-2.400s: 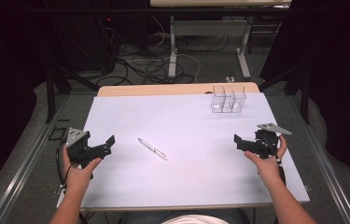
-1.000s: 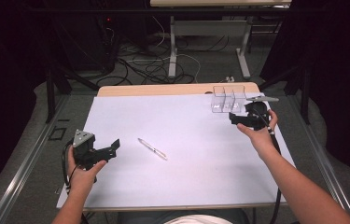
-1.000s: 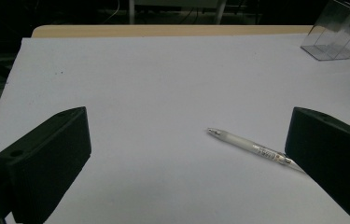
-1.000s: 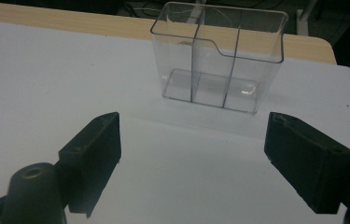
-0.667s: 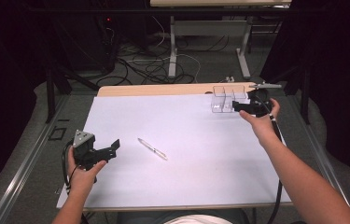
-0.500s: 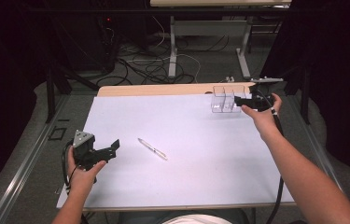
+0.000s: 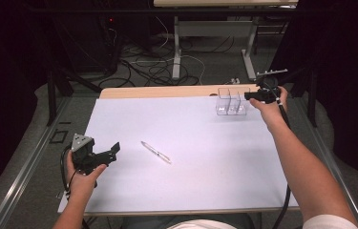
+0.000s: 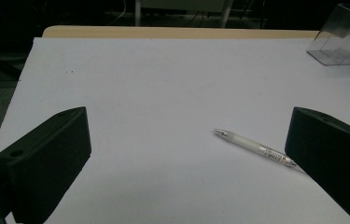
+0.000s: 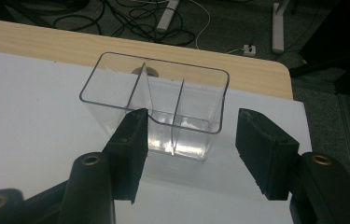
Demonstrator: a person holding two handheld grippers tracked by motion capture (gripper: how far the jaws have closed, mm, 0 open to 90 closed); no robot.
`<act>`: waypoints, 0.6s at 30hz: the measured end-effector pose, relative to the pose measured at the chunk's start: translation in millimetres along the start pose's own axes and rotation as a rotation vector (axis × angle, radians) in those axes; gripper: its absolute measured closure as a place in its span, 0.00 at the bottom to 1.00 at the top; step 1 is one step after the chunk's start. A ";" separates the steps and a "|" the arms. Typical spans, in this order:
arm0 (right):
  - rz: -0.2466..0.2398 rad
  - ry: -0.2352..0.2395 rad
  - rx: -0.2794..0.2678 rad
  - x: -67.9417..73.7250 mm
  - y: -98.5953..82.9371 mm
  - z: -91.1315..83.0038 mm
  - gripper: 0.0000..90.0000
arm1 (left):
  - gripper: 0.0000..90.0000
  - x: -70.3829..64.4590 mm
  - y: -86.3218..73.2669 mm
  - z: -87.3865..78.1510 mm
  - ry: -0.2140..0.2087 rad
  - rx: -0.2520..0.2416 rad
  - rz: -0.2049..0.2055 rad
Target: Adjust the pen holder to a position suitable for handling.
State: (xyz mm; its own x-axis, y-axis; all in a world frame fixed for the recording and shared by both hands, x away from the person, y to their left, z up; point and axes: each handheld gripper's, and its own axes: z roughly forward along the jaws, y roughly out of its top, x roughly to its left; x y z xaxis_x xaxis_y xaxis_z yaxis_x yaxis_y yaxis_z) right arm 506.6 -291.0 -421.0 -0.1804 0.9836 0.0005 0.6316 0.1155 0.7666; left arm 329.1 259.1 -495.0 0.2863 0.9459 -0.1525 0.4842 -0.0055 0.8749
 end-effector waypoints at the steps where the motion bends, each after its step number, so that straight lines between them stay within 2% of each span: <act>1: 0.001 -0.005 0.005 -0.7 0.6 2.1 0.49 | 0.01 0.8 -0.4 -0.3 0.002 0.003 0.000; 14: 0.070 -0.054 0.025 -17.4 0.7 29.8 0.60 | 0.01 -0.8 -1.0 0.0 0.019 0.009 -0.001; 18: 0.093 -0.055 0.029 -23.3 -0.5 36.3 0.65 | 0.01 -0.7 -1.9 0.4 0.021 0.008 -0.002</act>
State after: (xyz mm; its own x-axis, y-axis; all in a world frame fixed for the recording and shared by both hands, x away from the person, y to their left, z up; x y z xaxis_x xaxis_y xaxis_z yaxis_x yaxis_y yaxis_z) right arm 537.9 -309.0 -444.7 -0.0788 0.9963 0.0347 0.6657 0.0267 0.7457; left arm 328.3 258.4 -496.7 0.2684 0.9525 -0.1442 0.4916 -0.0066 0.8708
